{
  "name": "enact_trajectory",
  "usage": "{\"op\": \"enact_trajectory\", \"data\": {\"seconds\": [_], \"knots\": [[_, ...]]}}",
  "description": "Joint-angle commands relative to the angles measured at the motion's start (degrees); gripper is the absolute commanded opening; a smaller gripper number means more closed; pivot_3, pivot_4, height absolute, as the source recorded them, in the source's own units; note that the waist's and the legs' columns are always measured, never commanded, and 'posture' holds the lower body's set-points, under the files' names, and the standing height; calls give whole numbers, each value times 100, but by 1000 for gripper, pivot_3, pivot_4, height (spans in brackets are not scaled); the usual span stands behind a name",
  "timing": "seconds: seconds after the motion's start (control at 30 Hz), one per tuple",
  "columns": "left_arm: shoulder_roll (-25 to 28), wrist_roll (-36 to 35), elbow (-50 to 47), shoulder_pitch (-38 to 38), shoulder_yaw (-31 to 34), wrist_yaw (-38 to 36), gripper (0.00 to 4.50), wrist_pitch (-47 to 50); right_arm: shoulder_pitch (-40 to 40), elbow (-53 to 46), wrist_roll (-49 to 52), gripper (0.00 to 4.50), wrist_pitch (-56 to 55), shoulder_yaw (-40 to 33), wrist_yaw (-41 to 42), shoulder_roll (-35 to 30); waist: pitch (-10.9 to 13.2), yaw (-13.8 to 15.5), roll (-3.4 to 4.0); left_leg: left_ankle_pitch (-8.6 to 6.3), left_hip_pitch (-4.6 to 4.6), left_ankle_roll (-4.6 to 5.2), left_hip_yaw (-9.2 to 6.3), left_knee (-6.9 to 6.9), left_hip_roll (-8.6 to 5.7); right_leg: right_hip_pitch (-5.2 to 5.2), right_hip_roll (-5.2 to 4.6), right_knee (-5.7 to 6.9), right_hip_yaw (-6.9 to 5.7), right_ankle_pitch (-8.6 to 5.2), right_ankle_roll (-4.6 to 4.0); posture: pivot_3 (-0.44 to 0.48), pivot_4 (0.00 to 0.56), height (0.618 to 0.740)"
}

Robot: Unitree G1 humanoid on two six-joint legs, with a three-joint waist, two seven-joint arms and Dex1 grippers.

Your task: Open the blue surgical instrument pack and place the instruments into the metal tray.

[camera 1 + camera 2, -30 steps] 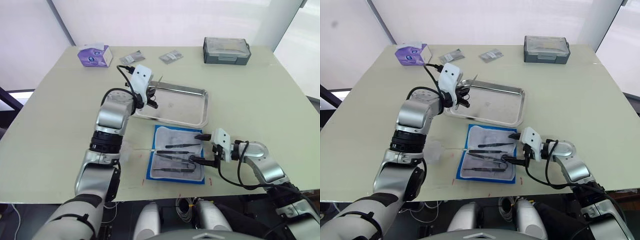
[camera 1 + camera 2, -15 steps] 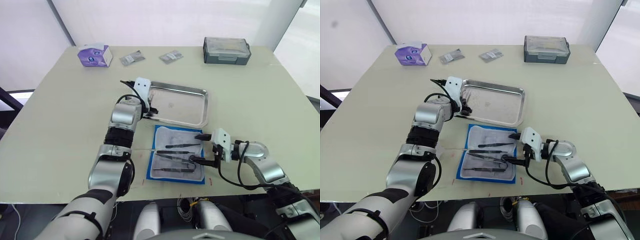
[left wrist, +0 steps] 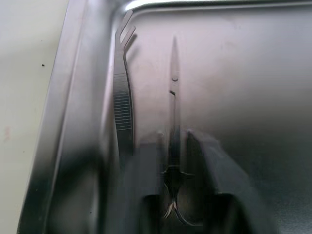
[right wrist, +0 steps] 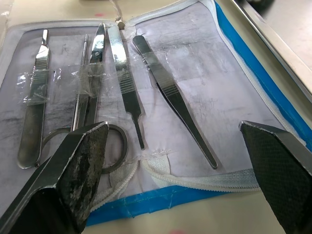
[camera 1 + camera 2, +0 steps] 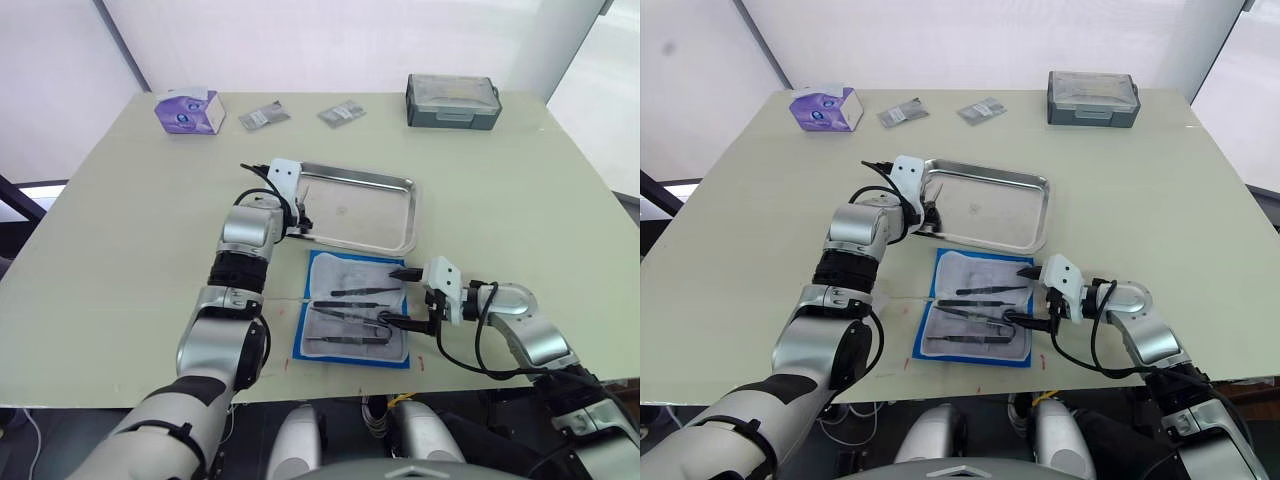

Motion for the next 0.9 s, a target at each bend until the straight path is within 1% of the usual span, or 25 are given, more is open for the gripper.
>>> {"op": "enact_trajectory", "data": {"seconds": [0.03, 0.07, 0.17, 0.33, 0.6, 0.7, 0.8, 0.9], "knots": [[40, 10, -92, -73, 67, 72, 3189, 9, 284, 435, -484, 4500, 229, 381, -59, -95, 0, 0, 0, 0, 0, 0, 0, 0, 0, 0, 0, 0, 0, 0, 0, 0, 150, 731], [42, 16, -102, -75, 58, 75, 3353, 16, 287, 425, -480, 4500, 234, 377, -57, -100, 0, 0, 0, 0, 0, 0, 0, 0, 0, 0, 0, 0, 0, 0, 0, 0, 150, 731], [45, 12, -160, -84, 46, 71, 3353, 41, 294, 404, -476, 4500, 243, 373, -56, -109, 0, 0, 0, 0, 0, 0, 0, 0, 0, 0, 0, 0, 0, 0, 0, 0, 150, 731], [50, -70, -530, -148, 56, -7, 3353, 208, 287, 415, -476, 4500, 240, 368, -60, -105, 0, 0, 0, 0, -1, 0, 0, 0, -1, 0, 0, 0, 0, 0, 0, 0, 150, 731], [104, -227, -1343, -120, 19, -249, 3353, 526, 278, 440, -479, 4500, 223, 371, -70, -83, 0, 0, 0, 1, -1, -3, -1, 0, 0, 0, 0, 0, 1, 0, 0, 0, 150, 731], [166, -307, -1584, -51, 30, -430, 3353, 249, 274, 443, -473, 4500, 225, 363, -79, -74, 0, -2, 0, 2, -1, -3, -1, -1, -1, 0, 0, 0, 2, 0, 0, 0, 150, 731], [316, -413, -1592, 88, 17, -822, 3353, -353, 263, 447, -462, 4500, 236, 355, -83, -63, 1, -1, 1, 4, 0, -7, 0, -2, -1, 0, -1, 0, 3, 0, -1, 0, 150, 731], [646, -504, -1553, 302, -213, -1619, 3353, -1002, 258, 457, -454, 4500, 243, 354, -89, -45, 1, -7, 2, 6, 4, -11, 3, -3, 0, 0, -1, 0, 6, 0, -1, 0, 150, 731]]}}
